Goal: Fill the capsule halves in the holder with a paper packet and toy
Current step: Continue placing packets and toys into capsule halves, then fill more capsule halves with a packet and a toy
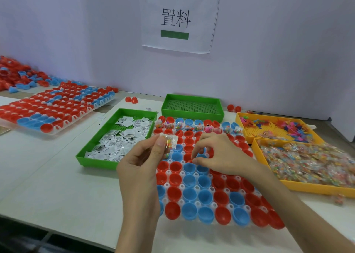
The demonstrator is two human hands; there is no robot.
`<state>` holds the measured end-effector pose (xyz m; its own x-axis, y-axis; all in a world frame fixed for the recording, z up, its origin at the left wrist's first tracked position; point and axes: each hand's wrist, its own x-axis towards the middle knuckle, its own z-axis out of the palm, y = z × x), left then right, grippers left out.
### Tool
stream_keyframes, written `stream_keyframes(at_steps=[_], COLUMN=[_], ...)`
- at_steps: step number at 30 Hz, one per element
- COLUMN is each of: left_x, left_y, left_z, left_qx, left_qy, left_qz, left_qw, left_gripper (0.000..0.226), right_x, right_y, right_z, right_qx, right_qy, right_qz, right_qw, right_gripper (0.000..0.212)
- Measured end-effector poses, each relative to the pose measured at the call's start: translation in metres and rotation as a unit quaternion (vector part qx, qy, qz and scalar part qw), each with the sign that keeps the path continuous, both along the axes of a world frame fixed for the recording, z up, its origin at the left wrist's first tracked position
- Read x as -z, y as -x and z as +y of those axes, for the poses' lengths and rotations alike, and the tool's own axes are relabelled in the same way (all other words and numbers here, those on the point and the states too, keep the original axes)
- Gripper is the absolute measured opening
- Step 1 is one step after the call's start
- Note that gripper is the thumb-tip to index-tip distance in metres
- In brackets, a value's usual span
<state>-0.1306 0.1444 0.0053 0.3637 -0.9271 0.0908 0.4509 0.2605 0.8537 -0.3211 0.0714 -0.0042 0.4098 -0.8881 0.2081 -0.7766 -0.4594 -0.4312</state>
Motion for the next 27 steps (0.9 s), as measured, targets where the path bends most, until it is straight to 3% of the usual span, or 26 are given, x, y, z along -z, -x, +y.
stream_keyframes(at_steps=[6, 9, 12, 16, 19, 24, 27], left_x=[-0.001, -0.001, 0.0, -0.002, -0.002, 0.0, 0.0], left_y=[-0.001, -0.001, -0.001, -0.003, -0.009, -0.027, -0.043], left_z=[0.0, 0.0, 0.002, 0.002, 0.002, -0.005, -0.007], left_qx=[-0.005, -0.006, -0.008, -0.011, -0.019, -0.034, -0.037], left_qy=[-0.002, -0.004, -0.003, 0.007, 0.015, 0.016, 0.02], left_qz=[-0.001, 0.003, 0.006, 0.006, 0.0, -0.019, -0.094], left_qw=[1.0, 1.0, 1.0, 1.0, 1.0, 0.999, 0.995], left_gripper=[0.013, 0.014, 0.015, 0.018, 0.025, 0.02, 0.018], right_x=[-0.004, -0.013, -0.031, -0.06, -0.071, -0.06, -0.04], right_y=[-0.001, 0.0, 0.002, 0.013, 0.029, 0.044, 0.06], right_z=[-0.003, -0.008, -0.028, -0.091, -0.11, -0.063, -0.023], right_qx=[0.003, 0.04, 0.055, 0.192, 0.276, 0.214, 0.224], right_qy=[0.014, 0.045, 0.022, 0.012, 0.026, 0.06, 0.095], right_qz=[-0.04, -0.128, -0.202, -0.323, -0.268, -0.303, -0.312], right_qw=[0.999, 0.99, 0.978, 0.927, 0.923, 0.927, 0.918], right_gripper=[0.01, 0.02, 0.015, 0.011, 0.011, 0.021, 0.021])
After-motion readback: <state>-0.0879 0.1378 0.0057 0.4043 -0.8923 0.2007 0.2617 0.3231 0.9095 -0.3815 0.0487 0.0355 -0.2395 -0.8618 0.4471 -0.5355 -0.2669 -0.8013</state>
